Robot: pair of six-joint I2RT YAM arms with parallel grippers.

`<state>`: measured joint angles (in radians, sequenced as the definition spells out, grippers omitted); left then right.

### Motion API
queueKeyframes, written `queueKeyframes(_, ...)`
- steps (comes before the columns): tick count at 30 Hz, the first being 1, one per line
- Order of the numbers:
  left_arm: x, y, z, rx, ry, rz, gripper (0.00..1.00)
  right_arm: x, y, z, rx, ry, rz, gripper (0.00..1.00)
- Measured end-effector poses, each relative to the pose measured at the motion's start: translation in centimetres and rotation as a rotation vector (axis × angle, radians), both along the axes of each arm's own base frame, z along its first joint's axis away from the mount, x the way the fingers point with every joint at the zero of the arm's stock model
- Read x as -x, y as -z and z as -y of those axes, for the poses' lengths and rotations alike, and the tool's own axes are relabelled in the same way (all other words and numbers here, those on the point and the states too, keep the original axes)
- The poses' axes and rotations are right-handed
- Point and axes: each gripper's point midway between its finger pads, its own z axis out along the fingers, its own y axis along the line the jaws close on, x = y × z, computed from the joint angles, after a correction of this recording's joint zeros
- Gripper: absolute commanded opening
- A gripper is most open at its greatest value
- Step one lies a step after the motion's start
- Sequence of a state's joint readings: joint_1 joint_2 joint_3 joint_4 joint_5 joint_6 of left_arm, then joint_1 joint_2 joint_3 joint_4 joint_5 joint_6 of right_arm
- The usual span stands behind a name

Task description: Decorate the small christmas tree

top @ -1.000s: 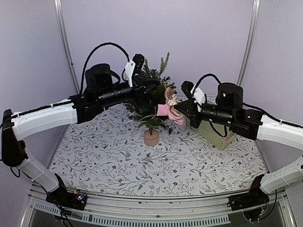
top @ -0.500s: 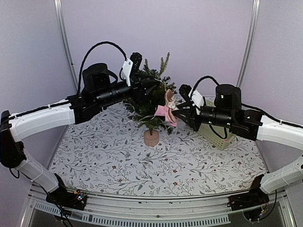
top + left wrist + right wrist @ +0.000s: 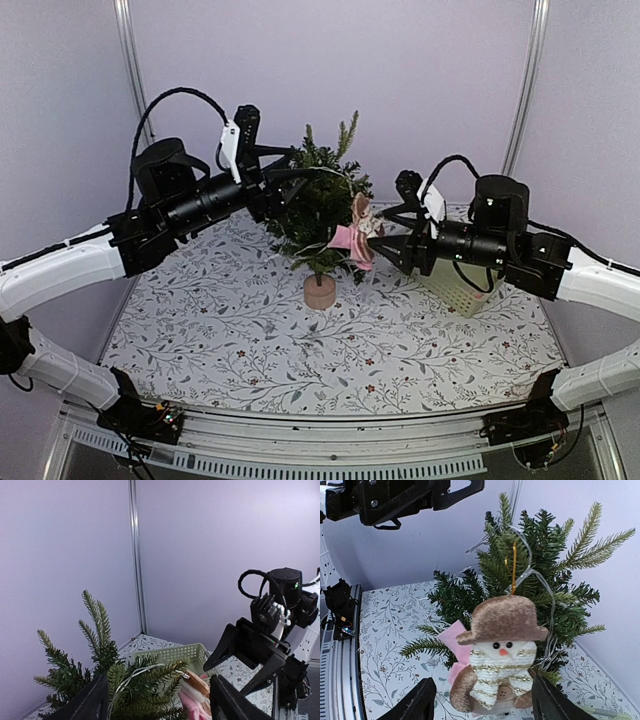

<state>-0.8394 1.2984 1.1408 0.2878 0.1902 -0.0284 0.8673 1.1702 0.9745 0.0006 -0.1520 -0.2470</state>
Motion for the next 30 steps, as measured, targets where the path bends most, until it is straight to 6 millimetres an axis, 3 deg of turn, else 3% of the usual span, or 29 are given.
queueKeyframes(6,0.8,-0.7,-3.2,0.052,-0.033,-0.007,0.72,-1.7,-1.2,3.5,-0.092,0.057,-0.039,0.69)
queueKeyframes(11,-0.1,0.9,-7.0,0.082,-0.117,-0.063,0.7,-4.3,0.0,6.8,-0.147,0.158,-0.115,0.66)
queueKeyframes(17,-1.7,6.5,-11.0,0.077,-0.23,-0.198,0.65,-7.7,3.2,10.0,-0.195,0.278,-0.269,0.63)
queueKeyframes(23,-1.9,15.8,-12.5,0.023,-0.299,-0.388,0.61,-9.5,8.3,10.9,-0.184,0.333,-0.43,0.61)
queueKeyframes(26,-1.4,19.8,-13.0,0.009,-0.312,-0.47,0.61,-9.9,9.2,11.4,-0.189,0.348,-0.468,0.6)
queueKeyframes(30,-1.1,22.1,-13.4,0.017,-0.327,-0.523,0.61,-11.2,10.0,13.1,-0.199,0.405,-0.496,0.57)
